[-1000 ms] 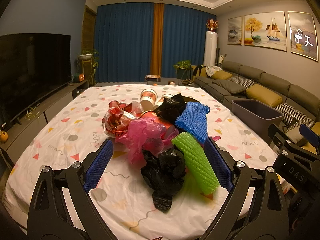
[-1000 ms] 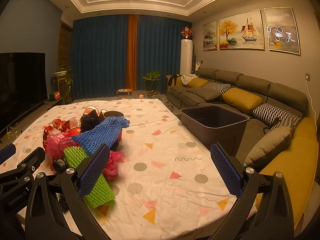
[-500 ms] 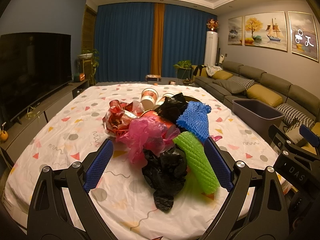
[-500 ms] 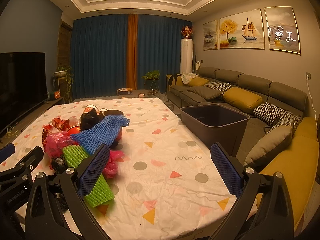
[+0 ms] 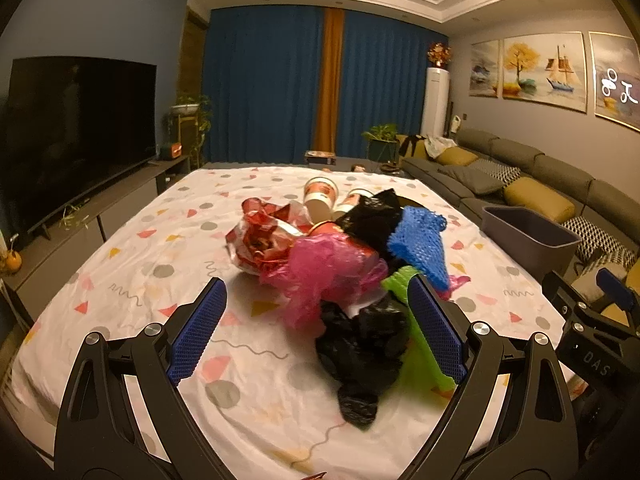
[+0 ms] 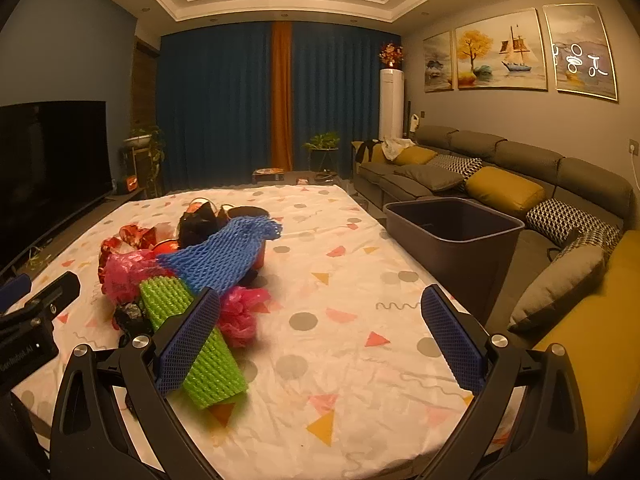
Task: Collect trash
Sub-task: 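Grasp the black plastic bag with the left gripper while the right grasps the green foam net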
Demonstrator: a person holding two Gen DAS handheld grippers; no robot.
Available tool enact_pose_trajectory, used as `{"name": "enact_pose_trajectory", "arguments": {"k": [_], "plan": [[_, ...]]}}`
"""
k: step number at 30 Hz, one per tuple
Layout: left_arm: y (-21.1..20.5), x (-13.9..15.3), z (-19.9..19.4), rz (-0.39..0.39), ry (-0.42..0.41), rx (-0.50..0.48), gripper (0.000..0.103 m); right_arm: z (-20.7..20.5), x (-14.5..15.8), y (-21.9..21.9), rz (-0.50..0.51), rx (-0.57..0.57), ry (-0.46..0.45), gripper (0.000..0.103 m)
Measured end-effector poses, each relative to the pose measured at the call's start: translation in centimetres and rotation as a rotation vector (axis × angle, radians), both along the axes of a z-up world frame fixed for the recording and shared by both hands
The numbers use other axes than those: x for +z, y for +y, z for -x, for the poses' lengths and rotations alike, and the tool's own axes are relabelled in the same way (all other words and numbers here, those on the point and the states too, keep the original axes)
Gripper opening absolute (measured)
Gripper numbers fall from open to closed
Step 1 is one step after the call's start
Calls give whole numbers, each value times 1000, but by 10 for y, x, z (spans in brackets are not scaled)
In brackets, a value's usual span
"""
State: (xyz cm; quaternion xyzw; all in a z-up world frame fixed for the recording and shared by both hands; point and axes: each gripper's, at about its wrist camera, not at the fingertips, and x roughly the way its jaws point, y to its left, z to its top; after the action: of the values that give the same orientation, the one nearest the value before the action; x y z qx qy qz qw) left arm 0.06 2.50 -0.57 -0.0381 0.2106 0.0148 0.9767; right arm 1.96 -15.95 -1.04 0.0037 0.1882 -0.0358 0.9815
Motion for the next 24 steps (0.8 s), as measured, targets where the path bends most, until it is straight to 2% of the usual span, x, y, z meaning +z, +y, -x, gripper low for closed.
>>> {"name": "enact_pose_trajectory", "arguments": {"k": [5,7,8,12,20,22,24], "plan": [[9,-4,2,-8,-14,2,90,-5,-11,12,-1,53,13,91],[11,-4,3,-13,-21,3,90,-7,-18,17,-14,92,34,86],[13,-4,3,-12,-23,4,90,-8,-20,19,-19,107,42,80],[18,-9,1,-7,-14,18,85,-13,-32,33,-26,186,77,72],[25,-18,2,7,-7,17,83,-25,-56,57,-21,276,141,66],[26,-19,2,17,-9,6,82,-30,-60,62,-15,282,154,61],[25,-21,2,24,-12,-9,81,-37,-65,65,-12,289,171,49]]}}
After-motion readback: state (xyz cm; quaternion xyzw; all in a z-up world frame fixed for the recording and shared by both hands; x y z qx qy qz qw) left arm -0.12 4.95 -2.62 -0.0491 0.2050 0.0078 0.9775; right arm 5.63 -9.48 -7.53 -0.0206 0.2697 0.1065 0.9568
